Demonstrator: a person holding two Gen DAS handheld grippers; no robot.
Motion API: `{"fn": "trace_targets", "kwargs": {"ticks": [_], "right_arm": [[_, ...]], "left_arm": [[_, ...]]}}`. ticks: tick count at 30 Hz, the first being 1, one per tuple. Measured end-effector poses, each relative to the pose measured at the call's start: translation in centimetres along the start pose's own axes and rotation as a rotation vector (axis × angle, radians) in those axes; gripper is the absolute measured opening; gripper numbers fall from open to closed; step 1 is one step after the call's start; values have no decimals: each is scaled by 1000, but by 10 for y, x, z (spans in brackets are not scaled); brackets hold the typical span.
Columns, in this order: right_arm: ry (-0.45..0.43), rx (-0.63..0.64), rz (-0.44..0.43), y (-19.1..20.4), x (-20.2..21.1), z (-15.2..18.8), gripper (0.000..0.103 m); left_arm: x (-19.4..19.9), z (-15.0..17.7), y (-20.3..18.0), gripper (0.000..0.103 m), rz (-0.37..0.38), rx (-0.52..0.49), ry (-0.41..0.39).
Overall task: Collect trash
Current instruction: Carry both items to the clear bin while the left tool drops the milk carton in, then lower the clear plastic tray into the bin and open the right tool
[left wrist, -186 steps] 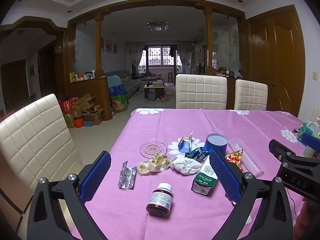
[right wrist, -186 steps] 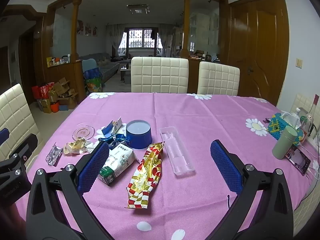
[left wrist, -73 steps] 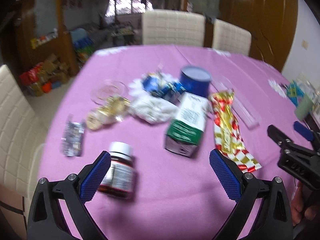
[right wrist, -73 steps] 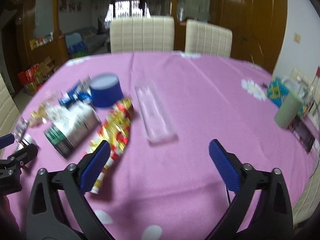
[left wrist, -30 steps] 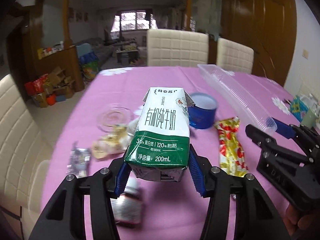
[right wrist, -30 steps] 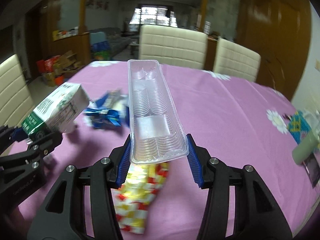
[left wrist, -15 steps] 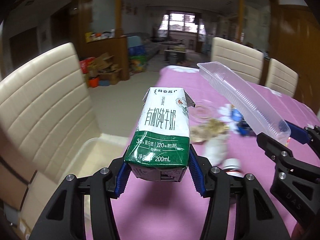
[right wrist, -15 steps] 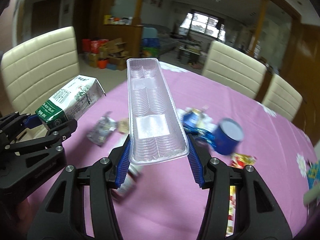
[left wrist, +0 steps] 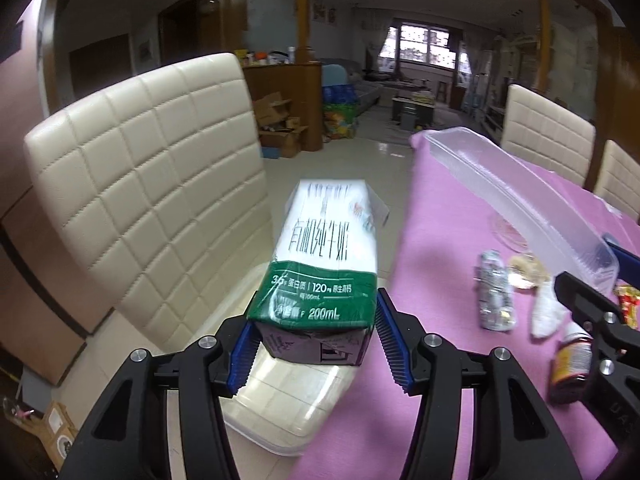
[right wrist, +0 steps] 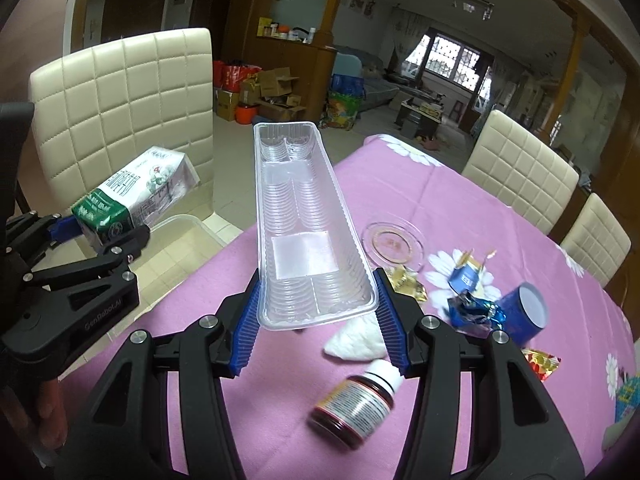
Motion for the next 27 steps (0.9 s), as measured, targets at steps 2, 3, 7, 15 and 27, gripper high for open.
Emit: {"fn": "trace_targets", "kwargs": {"ticks": [2,3,7,15,27], "right_arm": [[3,10,6,5,-3,-3,54],[5,13,8,8,-4,-4,54],[16,20,11,14,-13,-8,54],[37,61,-1,34,-25,-14,55],[65,129,-90,64,-37,-21,69]], "left_arm": [[-1,-1,5,86,-25,8,-19],[0,-2,8,90,-24,15,-30],[-3,-4,12,90,-24,17,-31],[-10,0,23,90,-18,50,5],[-12,10,50,90,-64,110,25]]}}
Point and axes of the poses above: each gripper's, at about its wrist camera, not at the fingertips, and x roughly against the way its jaws point, y to its left, z to its underside, the point moved 3 cm from there along -x, roughly the way its jaws point, and after that the axes turned 11 degrees about y, right-handed, at the moved point
